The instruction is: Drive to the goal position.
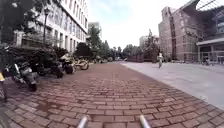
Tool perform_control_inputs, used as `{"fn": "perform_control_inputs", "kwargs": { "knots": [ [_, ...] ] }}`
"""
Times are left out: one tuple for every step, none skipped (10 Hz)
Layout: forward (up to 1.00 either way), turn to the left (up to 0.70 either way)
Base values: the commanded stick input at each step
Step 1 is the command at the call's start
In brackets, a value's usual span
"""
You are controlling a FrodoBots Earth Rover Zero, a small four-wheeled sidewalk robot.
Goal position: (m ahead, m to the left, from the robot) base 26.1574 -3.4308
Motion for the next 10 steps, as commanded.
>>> {"fn": "perform_control_inputs", "kwargs": {
  "knots": [
    [0.70, 0.00],
    [0.70, 0.00],
    [0.70, 0.00],
    [0.70, 0.00],
    [0.70, 0.00],
    [0.70, 0.00],
    [0.70, 0.00],
    [0.70, 0.00],
    [0.70, 0.00],
    [0.70, 0.00]
  ]
}}
